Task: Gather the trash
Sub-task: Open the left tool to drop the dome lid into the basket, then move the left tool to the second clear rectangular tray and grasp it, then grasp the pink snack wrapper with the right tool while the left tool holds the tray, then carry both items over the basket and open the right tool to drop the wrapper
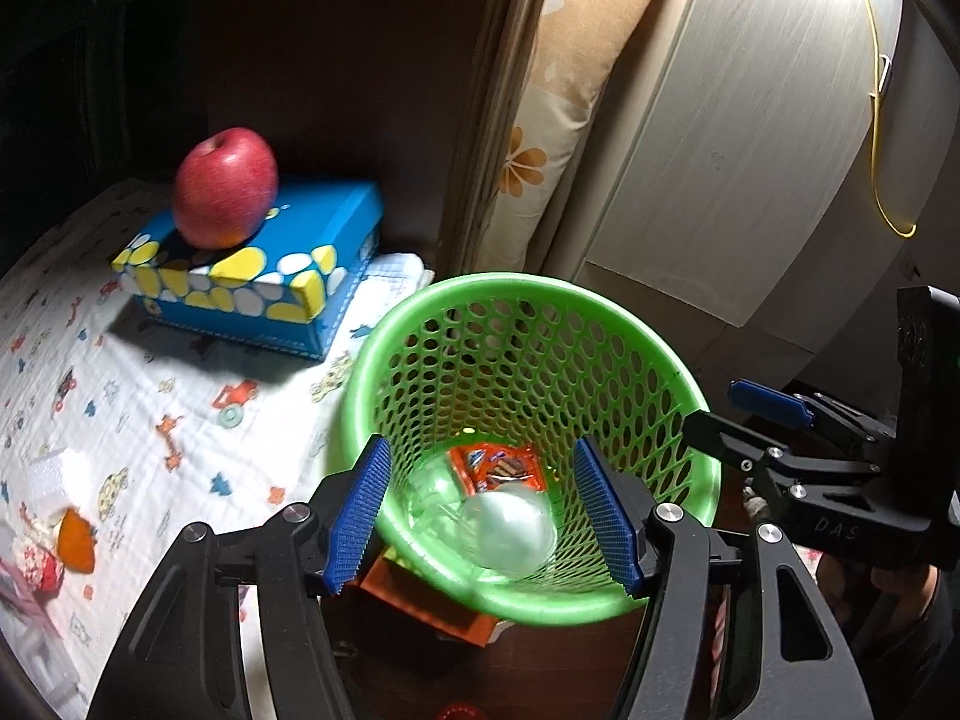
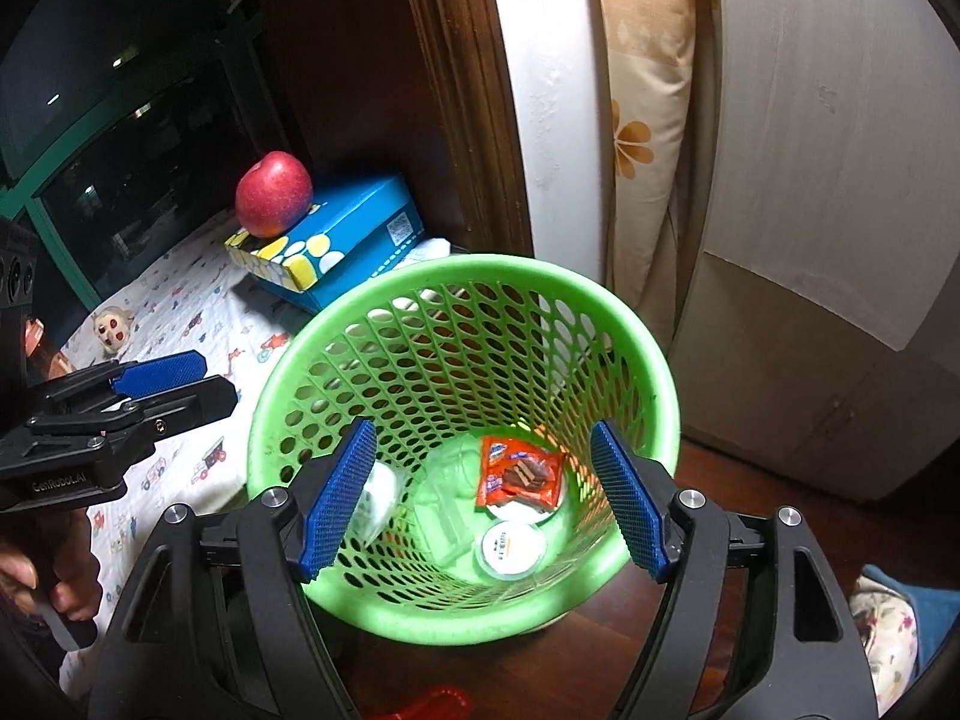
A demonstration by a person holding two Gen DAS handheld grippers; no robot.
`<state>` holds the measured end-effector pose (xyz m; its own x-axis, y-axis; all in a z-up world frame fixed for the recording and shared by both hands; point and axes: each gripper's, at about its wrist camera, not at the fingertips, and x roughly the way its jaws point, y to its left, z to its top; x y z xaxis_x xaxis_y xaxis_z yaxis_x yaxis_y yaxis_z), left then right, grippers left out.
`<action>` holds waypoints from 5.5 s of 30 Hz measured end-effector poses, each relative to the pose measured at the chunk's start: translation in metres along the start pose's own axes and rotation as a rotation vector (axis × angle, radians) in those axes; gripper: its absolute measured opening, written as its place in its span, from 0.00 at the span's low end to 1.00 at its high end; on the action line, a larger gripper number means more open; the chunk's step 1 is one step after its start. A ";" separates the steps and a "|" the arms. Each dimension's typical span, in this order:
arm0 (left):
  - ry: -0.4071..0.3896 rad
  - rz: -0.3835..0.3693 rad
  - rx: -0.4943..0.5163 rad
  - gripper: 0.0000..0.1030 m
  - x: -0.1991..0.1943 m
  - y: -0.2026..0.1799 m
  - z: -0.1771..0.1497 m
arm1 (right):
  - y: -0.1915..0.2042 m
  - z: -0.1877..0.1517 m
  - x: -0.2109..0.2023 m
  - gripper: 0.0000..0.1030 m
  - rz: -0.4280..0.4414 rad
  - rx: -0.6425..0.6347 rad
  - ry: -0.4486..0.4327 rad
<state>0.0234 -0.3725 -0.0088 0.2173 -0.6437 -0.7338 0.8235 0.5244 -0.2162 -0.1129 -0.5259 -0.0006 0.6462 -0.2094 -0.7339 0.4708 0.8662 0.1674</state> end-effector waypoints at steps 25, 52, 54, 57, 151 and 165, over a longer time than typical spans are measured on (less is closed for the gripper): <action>-0.060 0.395 -0.350 0.74 -0.137 0.198 -0.124 | 0.157 0.003 0.018 0.79 0.240 -0.206 0.021; 0.290 0.190 0.210 0.88 -0.102 0.288 -0.156 | 0.251 0.001 0.056 0.82 0.285 -0.295 0.125; 0.308 0.164 0.237 0.88 -0.098 0.291 -0.154 | 0.253 0.001 0.059 0.82 0.281 -0.297 0.132; 0.327 0.147 0.255 0.88 -0.091 0.296 -0.154 | 0.258 0.002 0.063 0.82 0.278 -0.303 0.139; -0.018 0.297 -0.374 0.54 -0.211 0.284 -0.213 | 0.439 -0.012 0.147 0.39 0.501 -0.550 0.221; -0.036 0.207 -0.242 0.54 -0.178 0.225 -0.157 | 0.323 0.006 0.083 0.39 0.436 -0.399 0.112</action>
<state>0.0875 -0.0519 -0.0279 0.3891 -0.5269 -0.7557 0.6123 0.7608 -0.2152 0.0968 -0.2663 -0.0031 0.6514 0.2340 -0.7218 -0.0992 0.9694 0.2247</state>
